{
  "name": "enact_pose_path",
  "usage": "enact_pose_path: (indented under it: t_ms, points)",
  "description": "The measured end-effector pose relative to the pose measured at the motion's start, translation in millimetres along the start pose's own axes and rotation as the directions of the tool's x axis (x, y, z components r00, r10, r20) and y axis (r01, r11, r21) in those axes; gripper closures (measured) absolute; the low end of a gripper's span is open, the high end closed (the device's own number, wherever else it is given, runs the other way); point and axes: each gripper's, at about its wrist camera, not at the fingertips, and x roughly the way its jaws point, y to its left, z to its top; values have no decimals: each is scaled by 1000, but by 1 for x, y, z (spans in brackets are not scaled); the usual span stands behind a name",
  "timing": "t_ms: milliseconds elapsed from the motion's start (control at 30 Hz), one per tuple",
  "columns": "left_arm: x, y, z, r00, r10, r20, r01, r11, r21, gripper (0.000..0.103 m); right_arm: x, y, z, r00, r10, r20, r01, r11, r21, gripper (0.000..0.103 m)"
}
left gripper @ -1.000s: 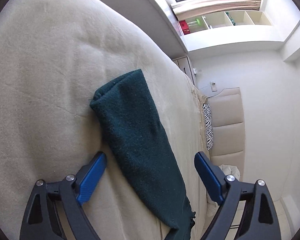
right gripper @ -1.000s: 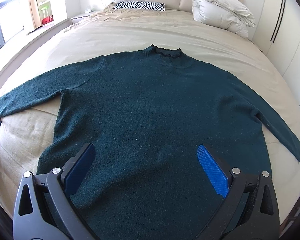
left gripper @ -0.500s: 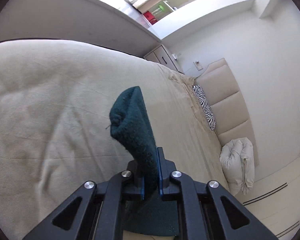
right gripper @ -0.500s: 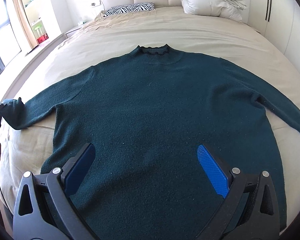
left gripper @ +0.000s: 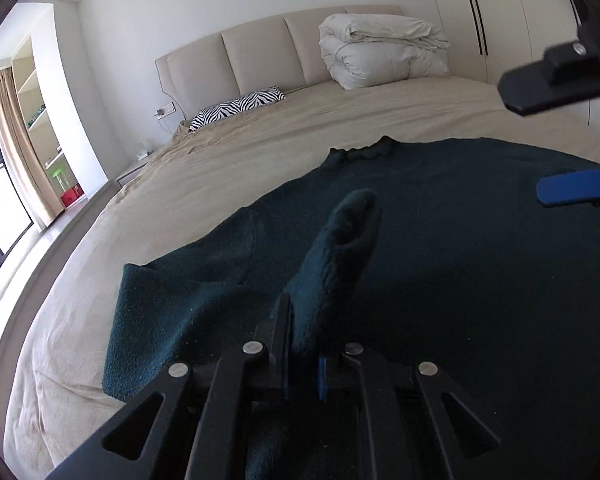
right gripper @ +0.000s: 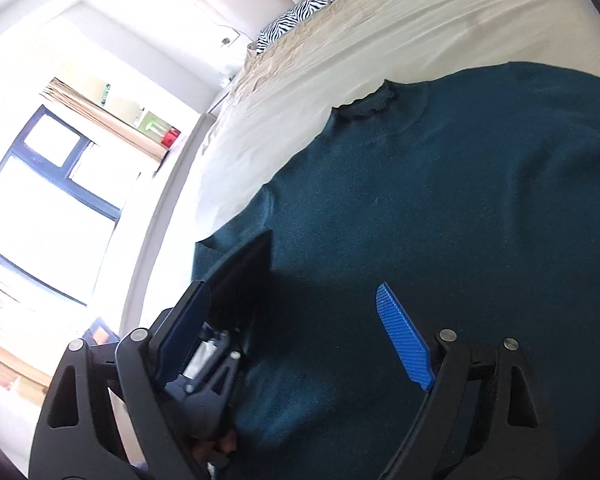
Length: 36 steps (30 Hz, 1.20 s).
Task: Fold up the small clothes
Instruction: 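Lay the held sleeve across the sweater body with the left gripper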
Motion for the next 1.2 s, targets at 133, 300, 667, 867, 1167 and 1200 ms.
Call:
enact_pose_path:
  t_ms: [133, 300, 667, 867, 1167, 1200]
  points:
    - [-4, -10, -1, 999, 41, 21, -42, 998, 50, 91, 39, 8, 14, 993, 65, -98, -67, 998, -9, 21]
    - [-6, -11, -5, 997, 78, 28, -79, 995, 60, 87, 96, 7, 18, 971, 115, -210, -104, 993, 61, 30]
    - [-6, -4, -5, 996, 85, 38, -87, 996, 38, 44, 153, 33, 6, 956, -45, -291, -7, 984, -178, 89]
    - [-20, 2, -5, 994, 72, 82, -75, 997, 36, 12, 131, 13, 32, 977, -81, -198, 50, 986, -158, 95]
    - [-34, 56, 5, 994, -77, 81, 90, 983, -160, 13, 70, -49, 92, 962, -263, -77, 250, 957, -149, 95]
    - [-33, 70, 7, 991, -110, 81, 126, 967, -222, 15, 66, -59, 97, 955, -288, -66, 277, 951, -138, 95]
